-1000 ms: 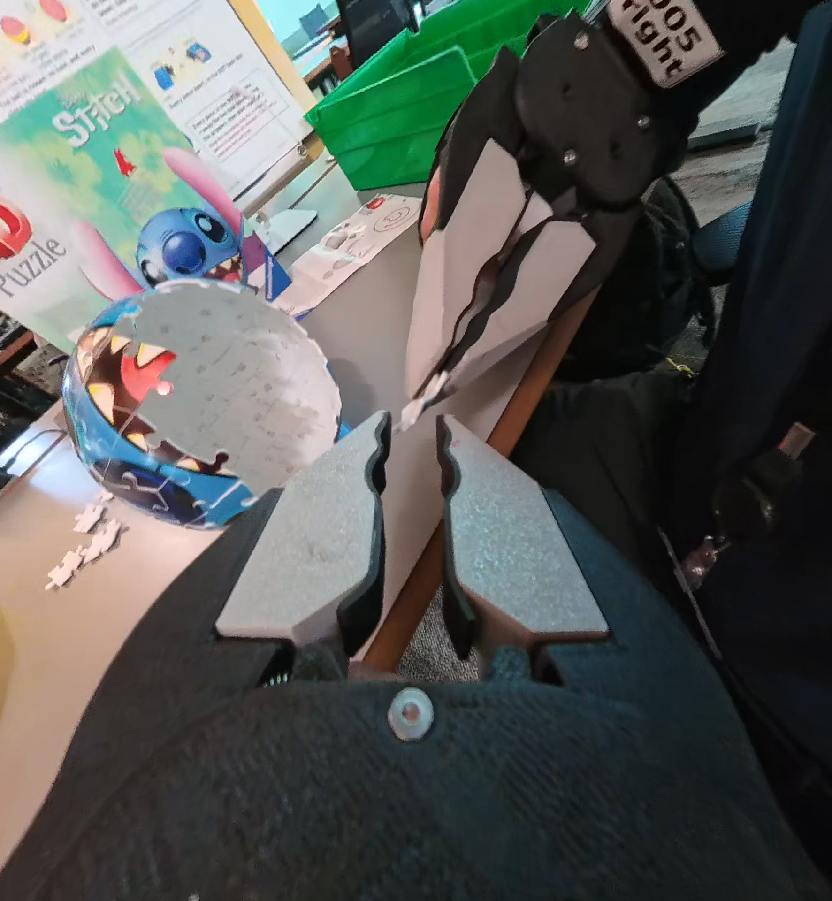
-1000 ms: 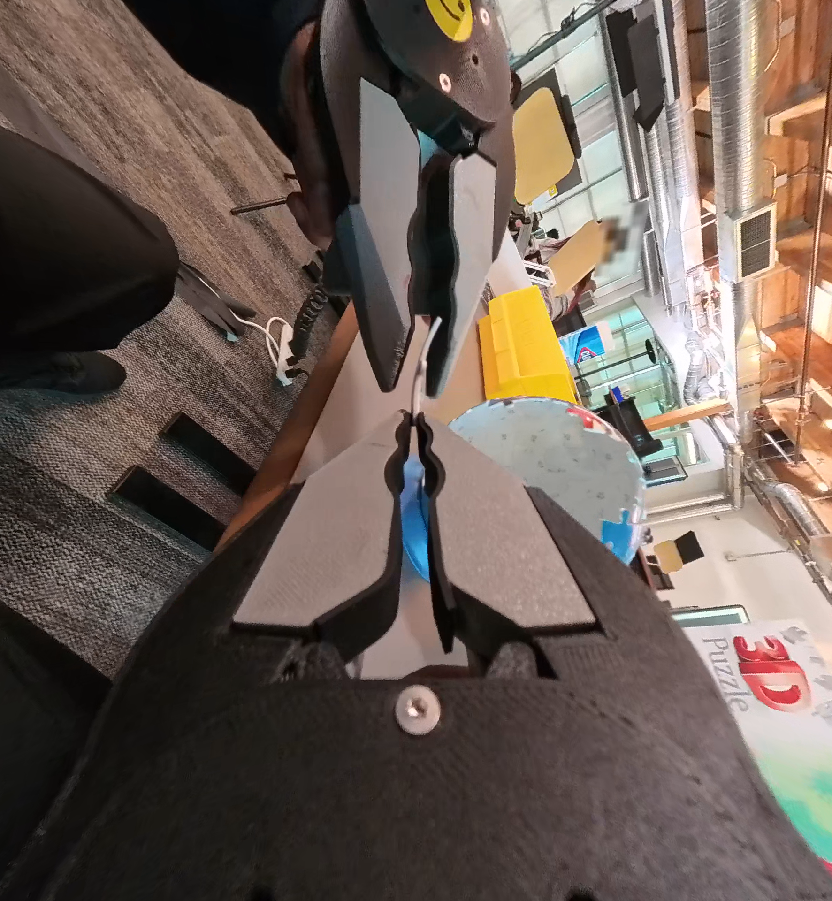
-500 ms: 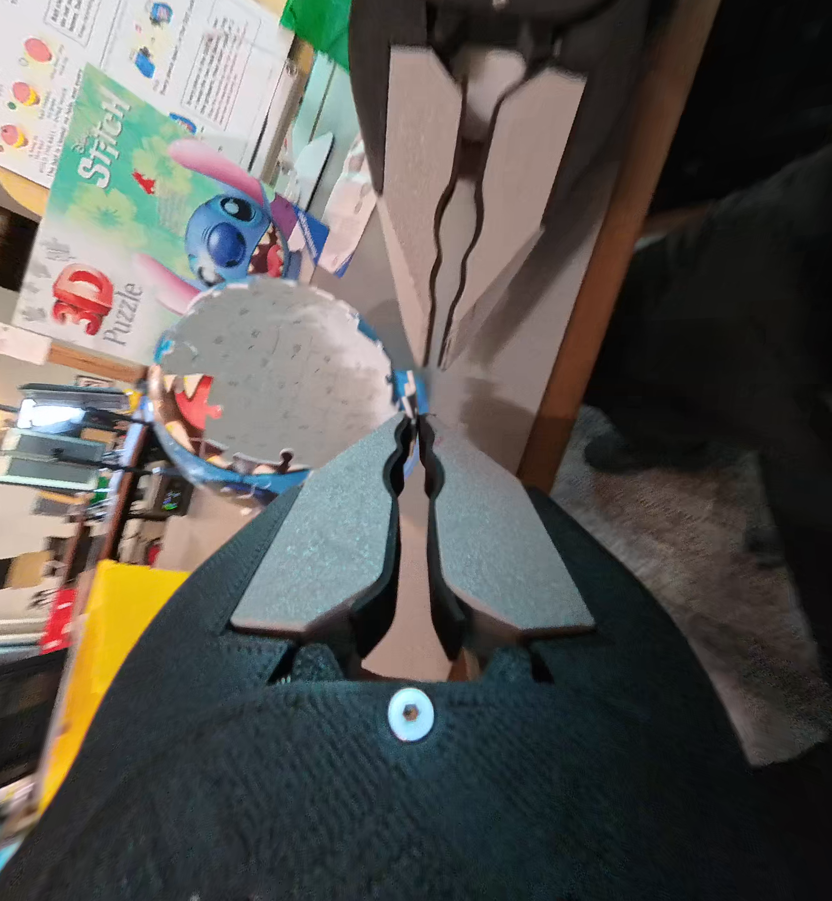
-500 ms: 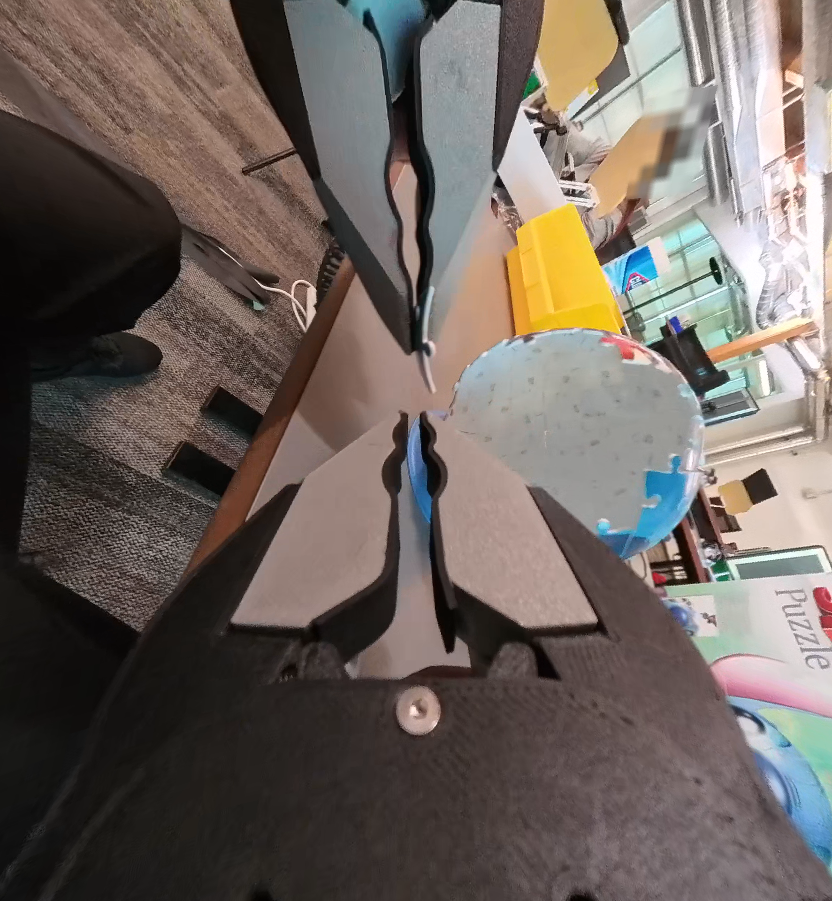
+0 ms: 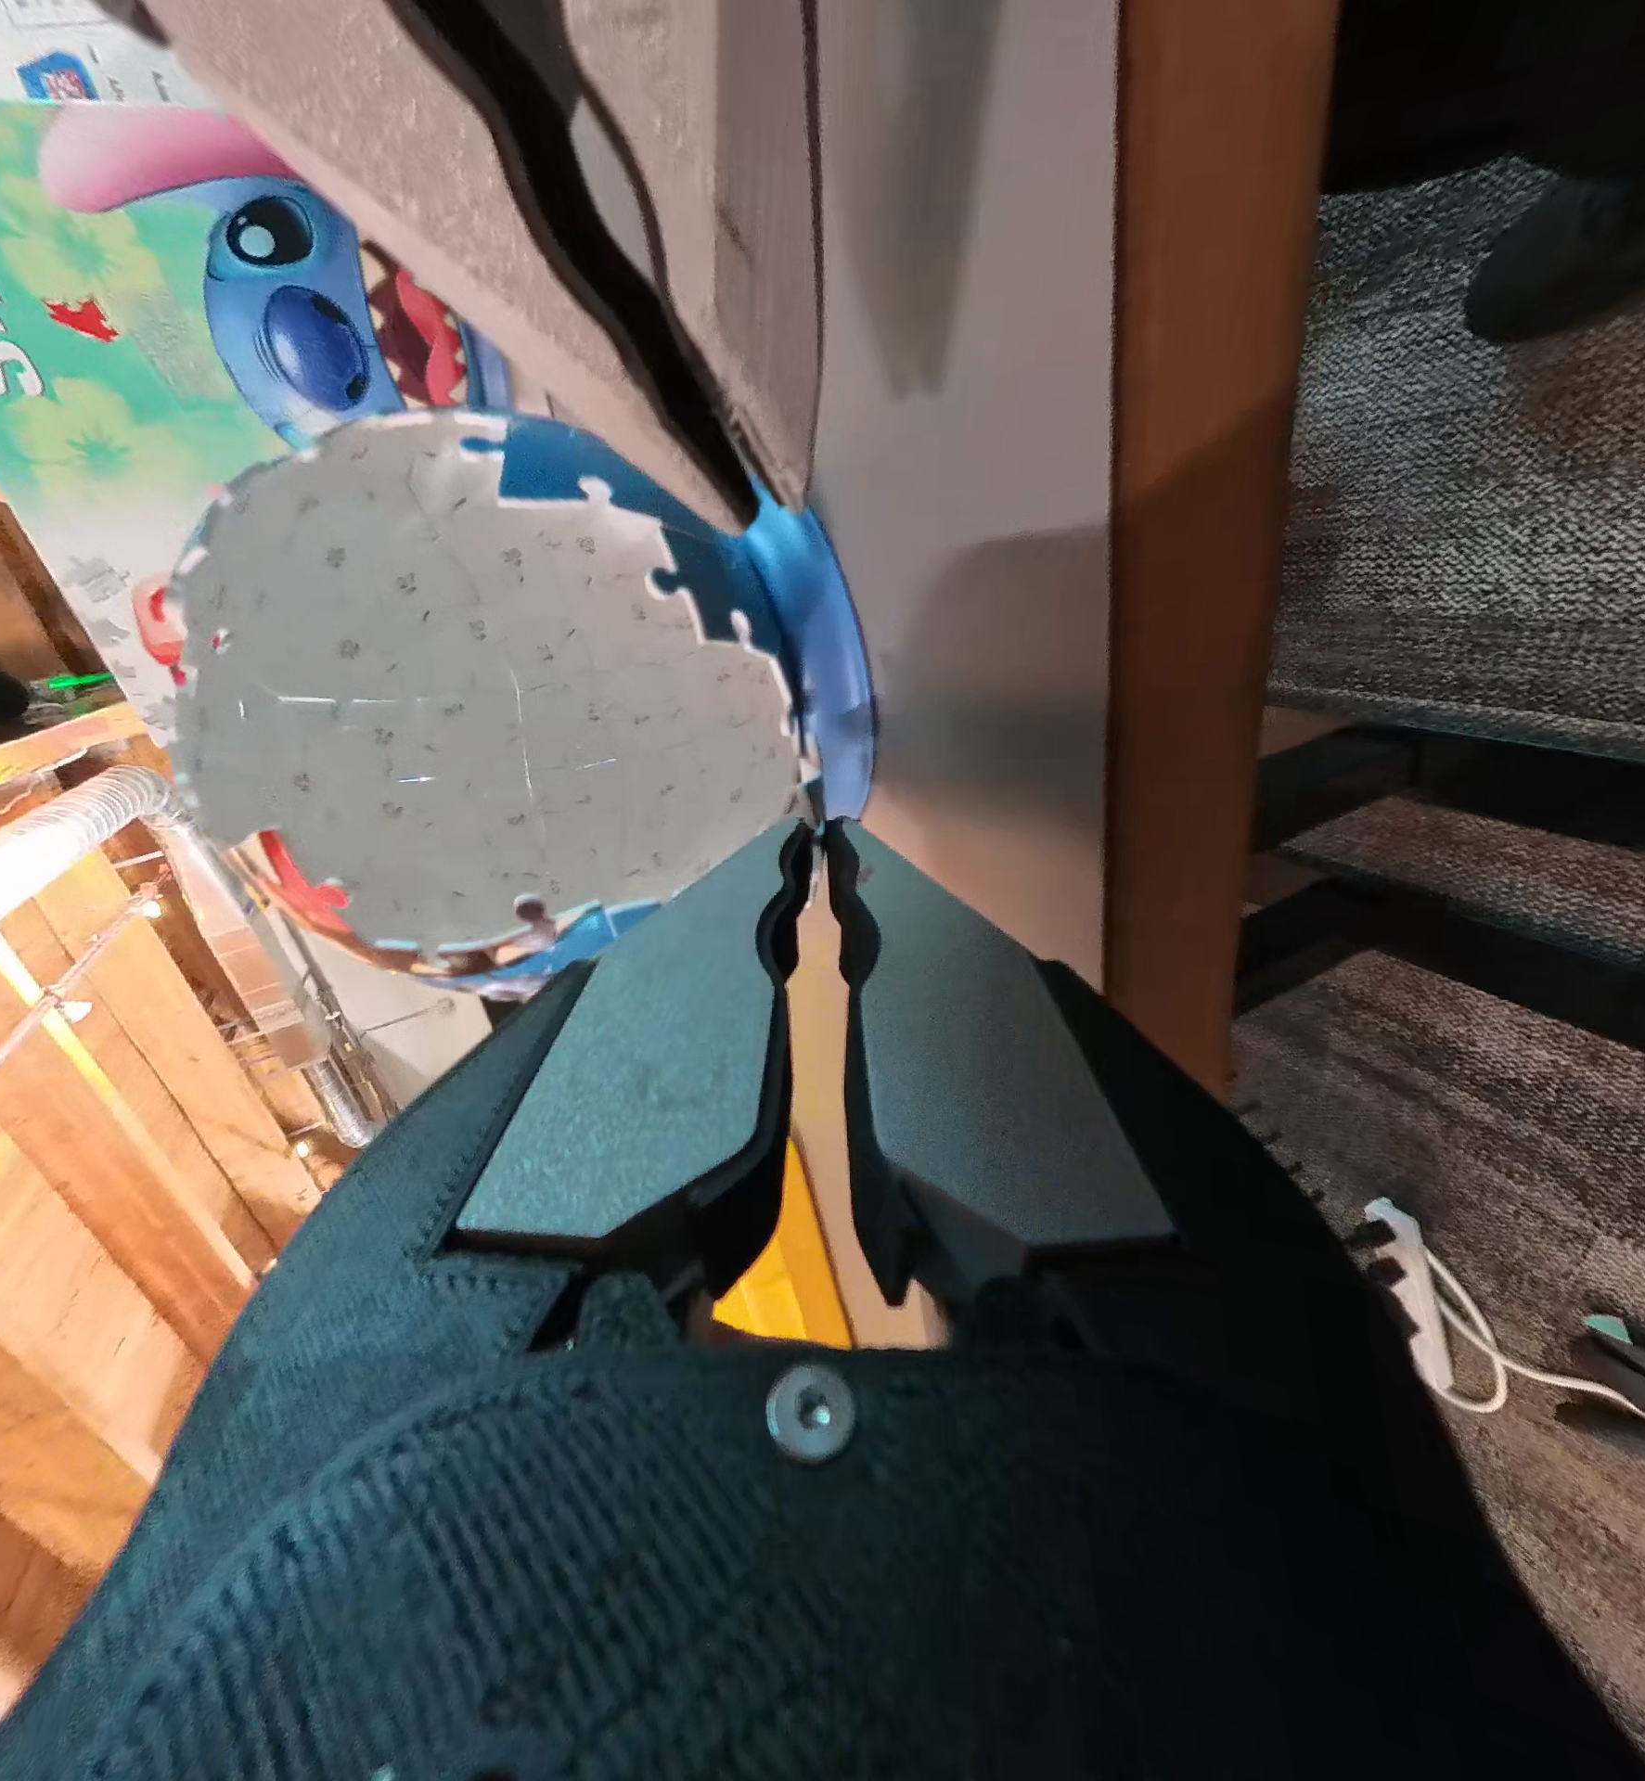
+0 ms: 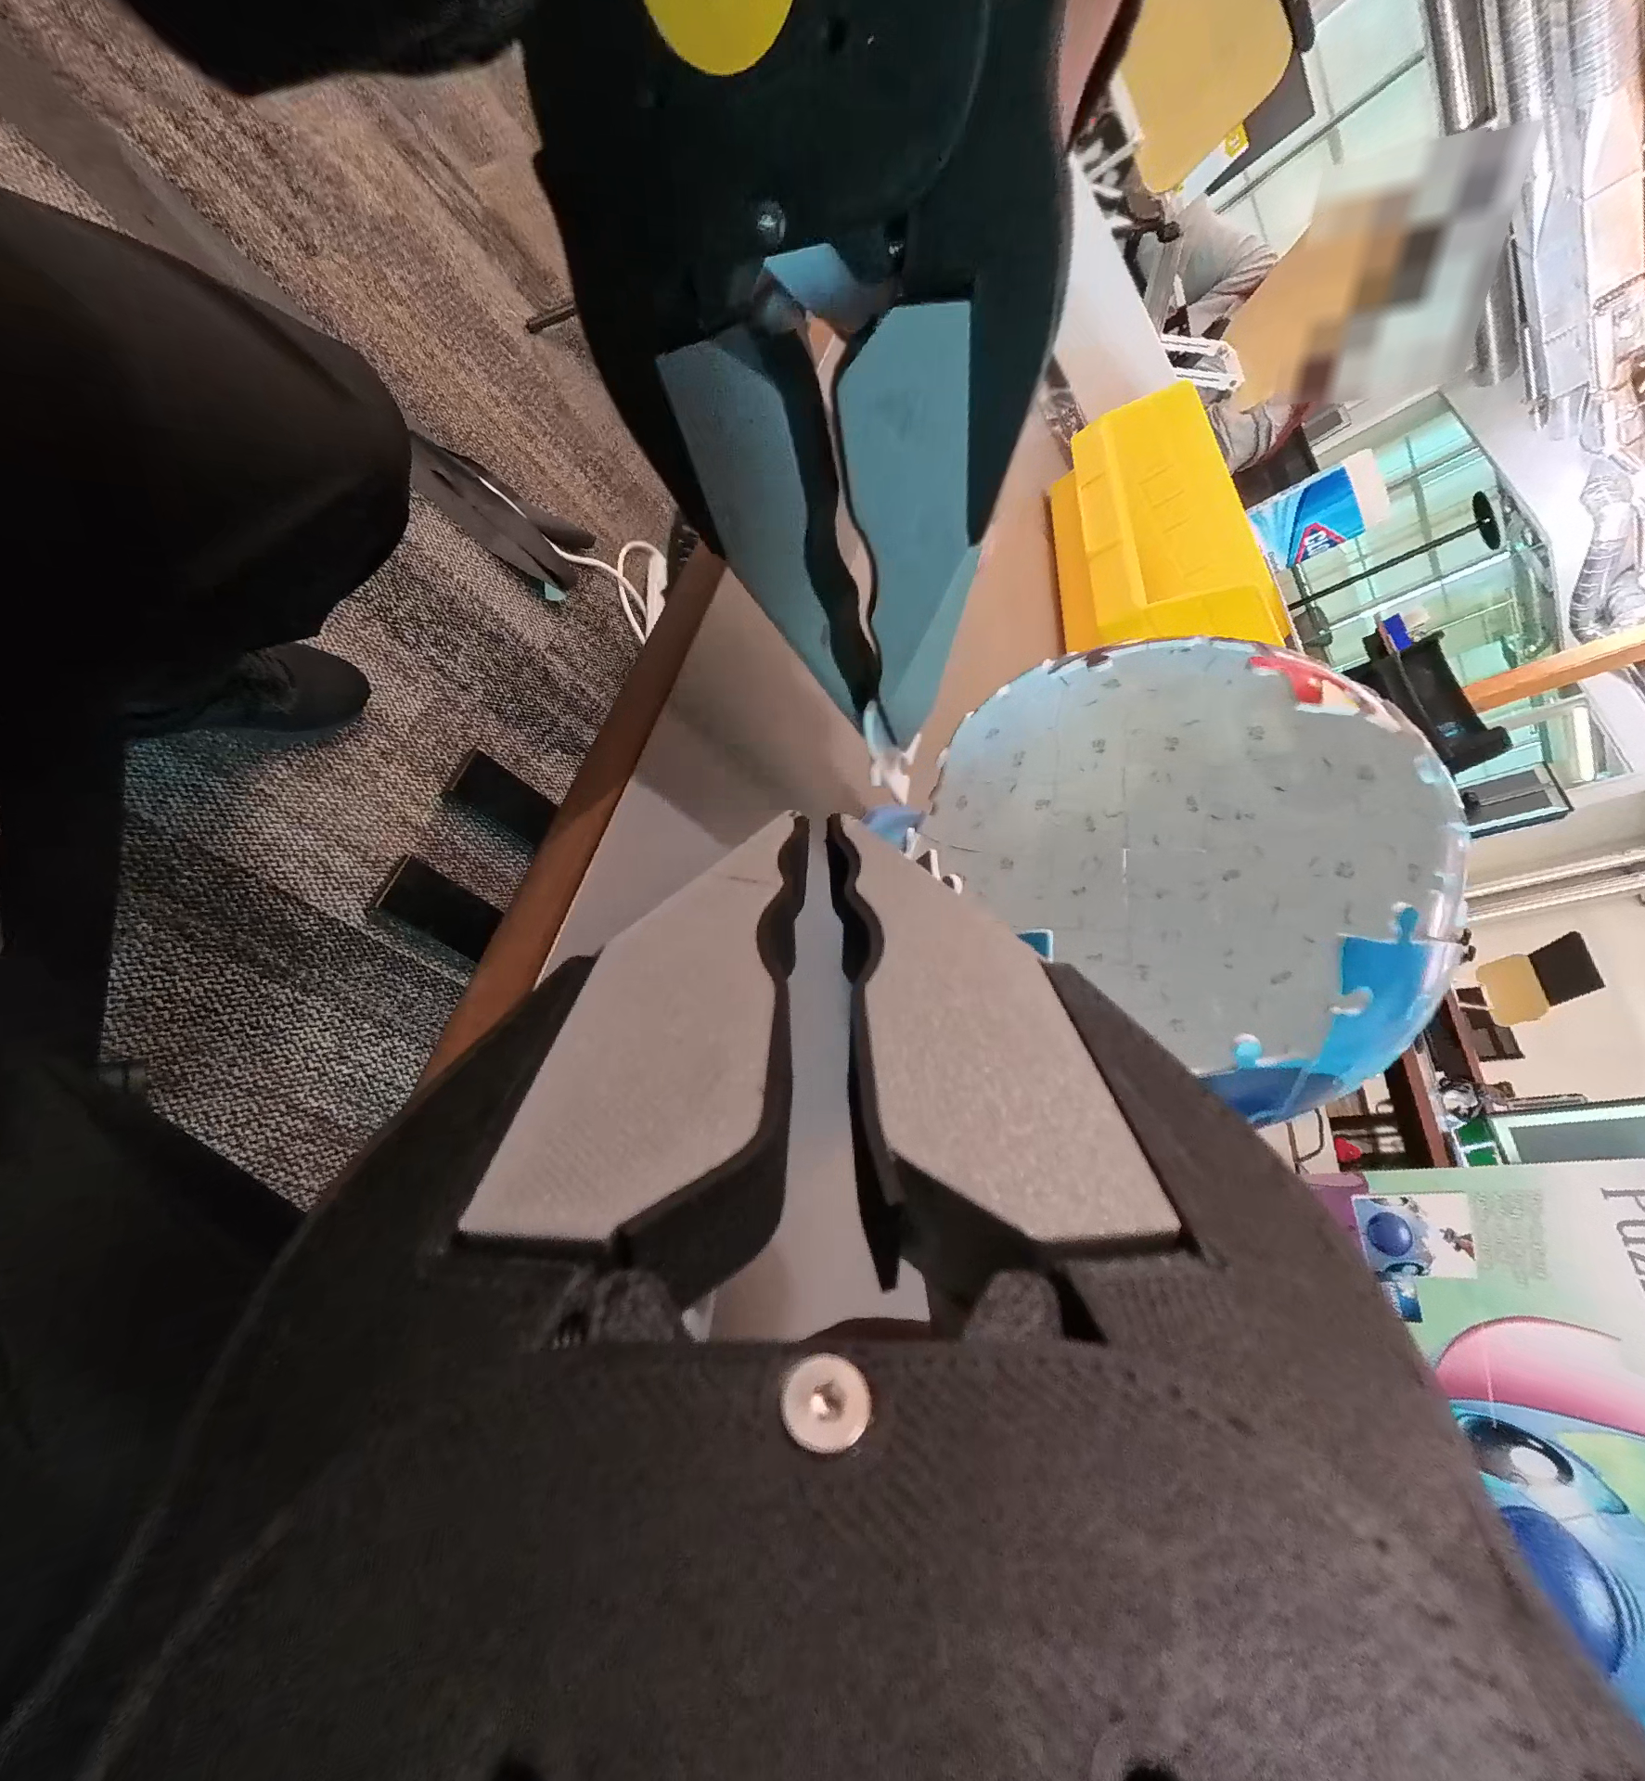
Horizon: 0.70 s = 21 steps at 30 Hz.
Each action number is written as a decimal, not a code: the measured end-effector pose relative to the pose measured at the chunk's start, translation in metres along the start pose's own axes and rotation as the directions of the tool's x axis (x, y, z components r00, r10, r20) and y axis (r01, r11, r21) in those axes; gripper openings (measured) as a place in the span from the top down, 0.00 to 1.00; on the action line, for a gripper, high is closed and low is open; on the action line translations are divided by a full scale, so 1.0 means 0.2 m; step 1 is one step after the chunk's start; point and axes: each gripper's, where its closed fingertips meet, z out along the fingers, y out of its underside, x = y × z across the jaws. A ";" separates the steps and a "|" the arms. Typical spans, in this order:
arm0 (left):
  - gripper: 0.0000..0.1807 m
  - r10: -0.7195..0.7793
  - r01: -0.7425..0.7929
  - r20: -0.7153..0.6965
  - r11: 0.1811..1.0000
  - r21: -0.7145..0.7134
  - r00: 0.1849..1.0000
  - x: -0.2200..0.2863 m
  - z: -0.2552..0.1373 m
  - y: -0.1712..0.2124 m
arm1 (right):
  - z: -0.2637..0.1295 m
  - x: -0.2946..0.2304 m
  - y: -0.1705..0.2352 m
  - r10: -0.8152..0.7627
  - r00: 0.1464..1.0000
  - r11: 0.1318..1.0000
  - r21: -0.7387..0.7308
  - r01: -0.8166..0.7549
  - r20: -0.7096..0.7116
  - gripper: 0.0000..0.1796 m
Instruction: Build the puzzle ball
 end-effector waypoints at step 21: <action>1.00 0.034 -0.041 0.068 0.994 0.100 0.997 0.01 -0.05 -0.11 | 0.02 -0.02 -0.03 -0.110 0.993 0.993 -0.042 0.108 -0.045 0.97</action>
